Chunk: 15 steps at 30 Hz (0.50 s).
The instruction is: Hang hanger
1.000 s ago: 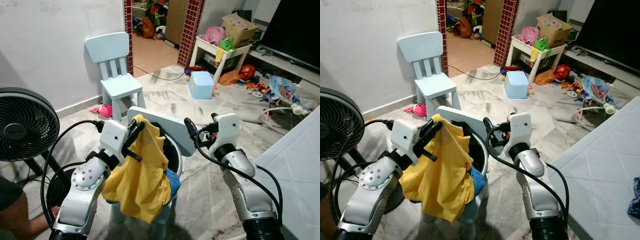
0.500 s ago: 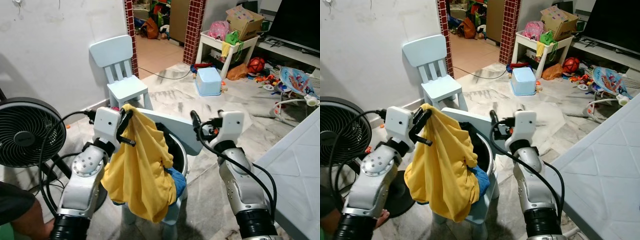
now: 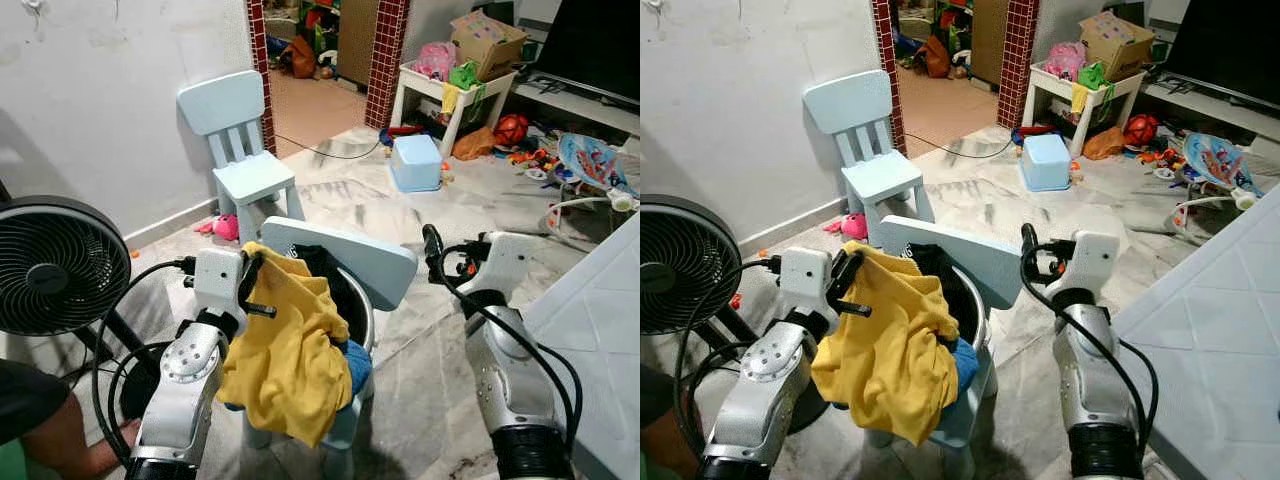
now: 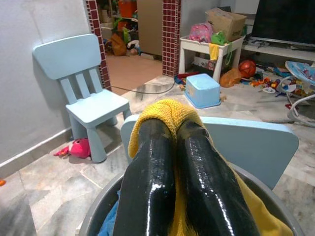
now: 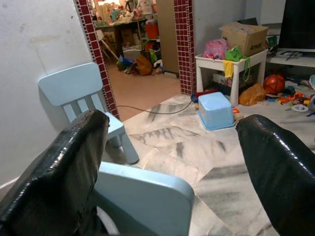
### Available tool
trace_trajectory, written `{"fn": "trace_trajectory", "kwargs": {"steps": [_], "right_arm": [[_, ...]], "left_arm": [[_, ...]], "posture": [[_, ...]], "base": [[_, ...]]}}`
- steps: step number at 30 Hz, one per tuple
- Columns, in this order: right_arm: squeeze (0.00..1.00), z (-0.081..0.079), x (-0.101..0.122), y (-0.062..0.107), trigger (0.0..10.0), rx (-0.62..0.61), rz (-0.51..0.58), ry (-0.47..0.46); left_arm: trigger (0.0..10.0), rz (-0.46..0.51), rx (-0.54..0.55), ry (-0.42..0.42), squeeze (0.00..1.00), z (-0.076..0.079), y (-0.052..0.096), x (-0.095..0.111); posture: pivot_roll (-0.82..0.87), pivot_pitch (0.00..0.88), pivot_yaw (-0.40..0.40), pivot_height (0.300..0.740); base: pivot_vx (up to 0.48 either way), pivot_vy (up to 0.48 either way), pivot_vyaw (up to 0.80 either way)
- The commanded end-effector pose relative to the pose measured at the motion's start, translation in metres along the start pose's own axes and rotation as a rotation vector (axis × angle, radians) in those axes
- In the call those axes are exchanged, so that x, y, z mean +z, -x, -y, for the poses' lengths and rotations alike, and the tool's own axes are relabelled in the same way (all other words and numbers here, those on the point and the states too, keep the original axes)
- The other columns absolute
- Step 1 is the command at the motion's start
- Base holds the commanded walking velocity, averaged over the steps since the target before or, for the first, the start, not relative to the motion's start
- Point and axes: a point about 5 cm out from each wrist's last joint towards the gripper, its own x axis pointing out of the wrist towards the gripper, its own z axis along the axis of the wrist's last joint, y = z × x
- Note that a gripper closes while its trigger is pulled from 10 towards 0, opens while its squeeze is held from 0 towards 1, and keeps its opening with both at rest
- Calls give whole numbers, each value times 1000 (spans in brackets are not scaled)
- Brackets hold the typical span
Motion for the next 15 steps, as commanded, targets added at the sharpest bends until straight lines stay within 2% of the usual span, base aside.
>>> {"fn": "trace_trajectory", "kwargs": {"steps": [1,15], "right_arm": [[0,-1,3,-4,10000,11,13,-5],[0,-10,0,-5,10000,56,-7,-2]], "left_arm": [[10000,30,7,-19,0,-1,1,7],[10000,45,-11,-13,0,8,-6,14]], "posture": [[-67,0,-3,740],[-66,0,-28,740]], "base": [[0,0,0],[0,0,0]]}}
